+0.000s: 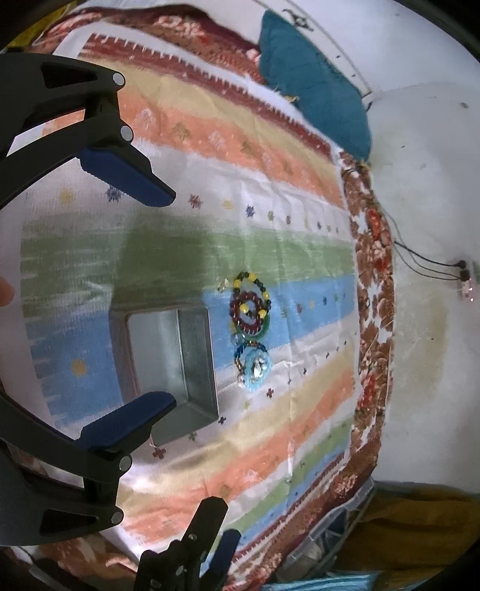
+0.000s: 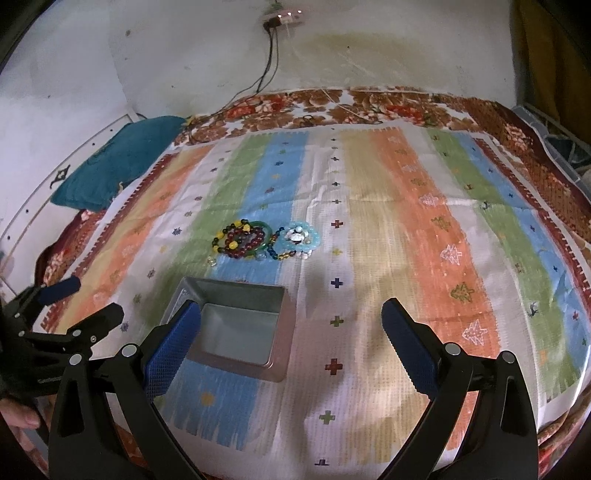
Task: Organize jewelry
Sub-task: 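Move both tools toward the bracelets and silver tin, then close the left gripper on the small gold ring while the right gripper grasps the pale blue bracelet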
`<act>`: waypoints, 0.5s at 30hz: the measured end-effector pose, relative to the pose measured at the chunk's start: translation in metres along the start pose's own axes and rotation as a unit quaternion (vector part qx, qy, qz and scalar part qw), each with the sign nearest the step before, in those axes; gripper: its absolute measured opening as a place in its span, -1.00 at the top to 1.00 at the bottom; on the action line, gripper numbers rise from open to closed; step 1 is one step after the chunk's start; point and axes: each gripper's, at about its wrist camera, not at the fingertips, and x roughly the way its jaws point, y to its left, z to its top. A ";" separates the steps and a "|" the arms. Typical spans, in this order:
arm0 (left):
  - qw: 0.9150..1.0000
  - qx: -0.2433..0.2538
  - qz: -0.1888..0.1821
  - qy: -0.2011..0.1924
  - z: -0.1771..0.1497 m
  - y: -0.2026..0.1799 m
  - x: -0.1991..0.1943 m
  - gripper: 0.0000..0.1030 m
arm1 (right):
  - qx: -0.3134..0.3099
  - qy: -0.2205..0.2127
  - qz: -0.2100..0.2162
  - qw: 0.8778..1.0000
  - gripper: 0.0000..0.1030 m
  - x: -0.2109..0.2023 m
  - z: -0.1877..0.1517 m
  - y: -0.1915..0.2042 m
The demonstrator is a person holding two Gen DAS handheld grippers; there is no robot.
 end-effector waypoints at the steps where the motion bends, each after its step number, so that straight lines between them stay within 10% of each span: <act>1: 1.000 -0.002 -0.002 0.000 0.000 0.001 0.000 -0.89 | 0.002 0.001 0.001 1.000 -0.93 0.001 0.001 -0.001; 15: 1.000 -0.023 -0.002 0.018 0.027 0.014 0.031 -0.89 | -0.002 0.014 -0.023 1.000 -0.93 0.021 0.020 -0.003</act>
